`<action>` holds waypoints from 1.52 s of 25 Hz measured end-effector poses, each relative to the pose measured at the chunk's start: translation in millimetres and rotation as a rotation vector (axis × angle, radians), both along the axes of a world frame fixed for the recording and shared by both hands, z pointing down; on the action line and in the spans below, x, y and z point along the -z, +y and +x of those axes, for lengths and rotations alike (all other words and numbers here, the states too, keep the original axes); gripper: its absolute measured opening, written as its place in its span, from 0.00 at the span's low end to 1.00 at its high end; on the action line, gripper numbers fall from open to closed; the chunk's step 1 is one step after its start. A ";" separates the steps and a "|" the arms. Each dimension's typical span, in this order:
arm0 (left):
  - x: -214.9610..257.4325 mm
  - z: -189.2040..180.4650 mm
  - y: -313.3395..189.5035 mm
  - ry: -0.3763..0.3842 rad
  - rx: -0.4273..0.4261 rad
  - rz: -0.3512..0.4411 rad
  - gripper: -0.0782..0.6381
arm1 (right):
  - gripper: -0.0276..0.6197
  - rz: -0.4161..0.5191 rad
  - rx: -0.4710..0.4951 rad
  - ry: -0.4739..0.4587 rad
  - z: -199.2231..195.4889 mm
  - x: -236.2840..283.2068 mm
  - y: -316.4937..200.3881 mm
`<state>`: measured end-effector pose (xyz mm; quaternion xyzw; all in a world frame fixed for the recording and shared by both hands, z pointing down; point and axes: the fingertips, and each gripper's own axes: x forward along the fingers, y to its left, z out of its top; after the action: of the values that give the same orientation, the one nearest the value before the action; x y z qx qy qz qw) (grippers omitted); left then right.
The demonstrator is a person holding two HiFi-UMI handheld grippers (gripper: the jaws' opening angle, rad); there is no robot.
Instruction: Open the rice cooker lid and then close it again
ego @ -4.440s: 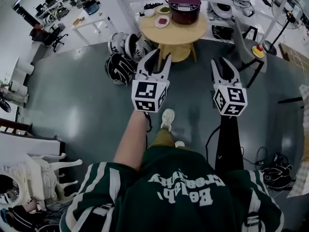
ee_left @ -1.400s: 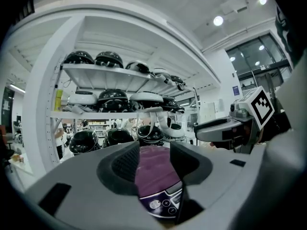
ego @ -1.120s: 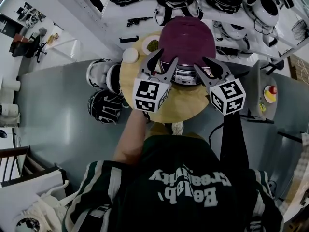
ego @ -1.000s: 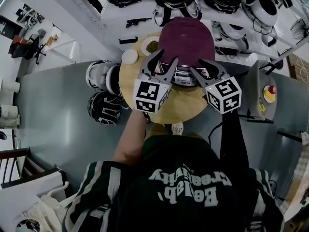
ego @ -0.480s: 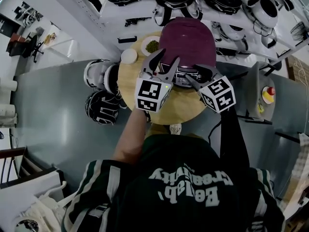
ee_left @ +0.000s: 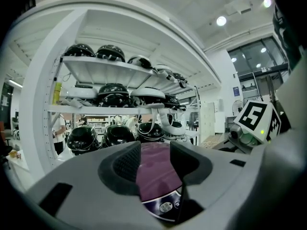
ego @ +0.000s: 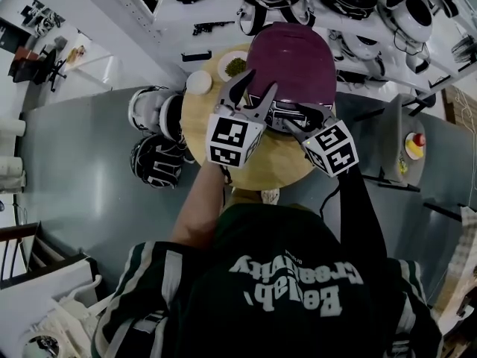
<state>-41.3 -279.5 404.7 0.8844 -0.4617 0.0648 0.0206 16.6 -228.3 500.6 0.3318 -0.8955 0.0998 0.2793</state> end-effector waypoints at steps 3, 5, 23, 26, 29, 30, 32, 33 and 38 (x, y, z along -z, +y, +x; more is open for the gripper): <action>0.5 -4.4 -4.4 0.004 0.009 -0.007 0.38 | 0.33 0.029 -0.023 0.019 -1.3 0.0 -1.4; 0.4 -6.3 -6.1 0.005 0.013 -0.010 0.38 | 0.33 0.039 -0.030 0.032 -1.5 -0.8 -1.8; 2.5 -10.9 -9.1 -0.003 0.012 -0.020 0.38 | 0.38 0.053 -0.028 0.051 -4.5 -2.8 2.4; 2.4 -13.4 -8.4 -0.005 0.014 -0.019 0.38 | 0.38 0.058 -0.041 0.054 -4.1 -3.9 1.7; 2.0 -15.8 -7.1 -0.004 0.018 -0.017 0.38 | 0.38 0.062 -0.048 0.051 -5.0 -5.1 0.4; 1.9 -16.3 -6.3 -0.003 0.018 -0.016 0.38 | 0.39 0.061 -0.051 0.050 -5.1 -5.6 -0.4; 1.8 -16.8 -4.6 -0.004 0.019 -0.017 0.38 | 0.37 0.055 -0.052 0.048 -4.6 -5.3 -0.6; 2.1 -16.7 -4.1 -0.004 0.020 -0.017 0.38 | 0.36 0.051 -0.052 0.045 -4.0 -4.6 -0.1; 3.0 -16.3 -3.8 -0.004 0.020 -0.018 0.38 | 0.38 0.060 -0.048 0.054 -4.1 -4.6 0.0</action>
<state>-57.5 -283.4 401.7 0.8795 -0.4698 0.0705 0.0284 12.5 -228.4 505.2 0.3642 -0.8819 0.0705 0.2908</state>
